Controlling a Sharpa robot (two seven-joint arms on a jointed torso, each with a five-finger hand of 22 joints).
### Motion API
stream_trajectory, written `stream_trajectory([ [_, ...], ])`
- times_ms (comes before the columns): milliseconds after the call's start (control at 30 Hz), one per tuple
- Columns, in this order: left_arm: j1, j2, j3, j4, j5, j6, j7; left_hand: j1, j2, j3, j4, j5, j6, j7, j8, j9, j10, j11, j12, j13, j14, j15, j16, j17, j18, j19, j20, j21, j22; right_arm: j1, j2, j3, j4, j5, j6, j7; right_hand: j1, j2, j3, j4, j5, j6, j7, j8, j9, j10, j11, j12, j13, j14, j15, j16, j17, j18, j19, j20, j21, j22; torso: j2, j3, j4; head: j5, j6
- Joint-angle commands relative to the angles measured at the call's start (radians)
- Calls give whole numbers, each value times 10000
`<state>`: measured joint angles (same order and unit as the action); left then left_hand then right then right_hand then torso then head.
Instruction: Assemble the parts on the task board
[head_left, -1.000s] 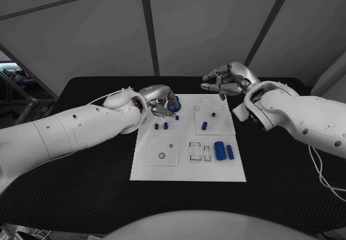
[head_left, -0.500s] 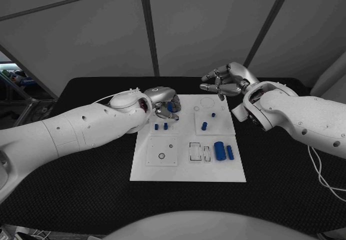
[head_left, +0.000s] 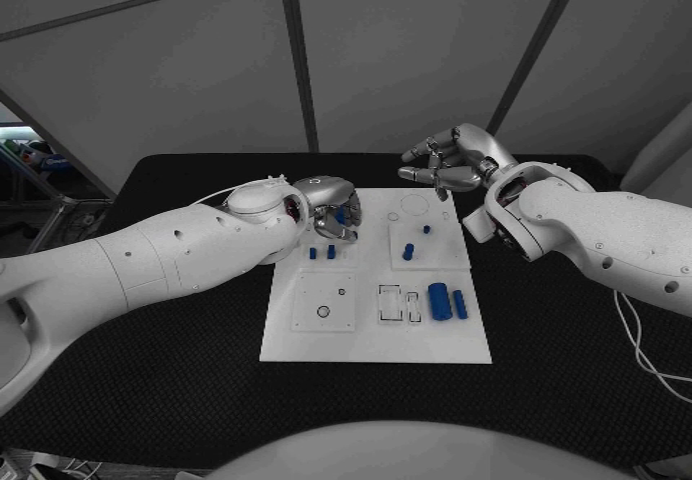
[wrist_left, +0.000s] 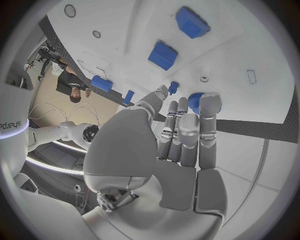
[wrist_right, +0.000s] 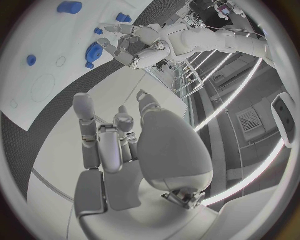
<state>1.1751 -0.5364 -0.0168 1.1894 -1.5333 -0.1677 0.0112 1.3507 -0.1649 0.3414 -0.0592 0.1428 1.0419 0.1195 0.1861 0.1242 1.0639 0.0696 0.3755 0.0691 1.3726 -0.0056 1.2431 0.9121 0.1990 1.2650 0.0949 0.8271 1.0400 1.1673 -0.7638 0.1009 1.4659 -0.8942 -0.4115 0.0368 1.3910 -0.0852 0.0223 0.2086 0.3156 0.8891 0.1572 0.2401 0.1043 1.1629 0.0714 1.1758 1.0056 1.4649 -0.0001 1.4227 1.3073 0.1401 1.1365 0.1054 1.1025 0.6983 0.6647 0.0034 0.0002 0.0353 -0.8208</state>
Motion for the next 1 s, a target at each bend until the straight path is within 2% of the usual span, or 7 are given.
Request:
stream_trajectory([
  [33,11,81,4,-98,-104,272,-95,47,146,126,-33,7,75,-7,-38,-24,90,-14,-28,-19,59,-1,63,-15,-489,67,9,88,54,14,18,8,16,-29,48,62,-19,78,-67,-6,69,-27,-20,63,-16,-47,-13,-42,-11,395,-51,-40,107,172,-40,-28,-52,-10,1,-1,-12,14,1],
  [467,5,230,3,-257,-102,458,83,136,284,467,-110,-50,246,-19,-23,-89,277,-55,-68,-18,88,-31,290,145,-513,45,-2,316,316,15,26,8,26,-45,57,57,4,93,-58,-17,88,-24,-22,76,-18,-46,-16,-41,-7,396,-54,-46,106,172,-34,-30,-63,-16,1,-1,4,-17,-15],
  [1000,-23,318,-3,-349,-71,661,140,107,263,580,-135,-60,238,7,-75,-139,290,-46,-158,-35,106,-27,372,174,-519,26,-6,388,412,15,38,8,25,-46,71,54,8,96,-57,-19,91,-22,-22,80,-18,-34,-16,-30,9,396,-55,-47,106,171,-32,-30,-65,-16,0,-1,5,-39,-46],
])
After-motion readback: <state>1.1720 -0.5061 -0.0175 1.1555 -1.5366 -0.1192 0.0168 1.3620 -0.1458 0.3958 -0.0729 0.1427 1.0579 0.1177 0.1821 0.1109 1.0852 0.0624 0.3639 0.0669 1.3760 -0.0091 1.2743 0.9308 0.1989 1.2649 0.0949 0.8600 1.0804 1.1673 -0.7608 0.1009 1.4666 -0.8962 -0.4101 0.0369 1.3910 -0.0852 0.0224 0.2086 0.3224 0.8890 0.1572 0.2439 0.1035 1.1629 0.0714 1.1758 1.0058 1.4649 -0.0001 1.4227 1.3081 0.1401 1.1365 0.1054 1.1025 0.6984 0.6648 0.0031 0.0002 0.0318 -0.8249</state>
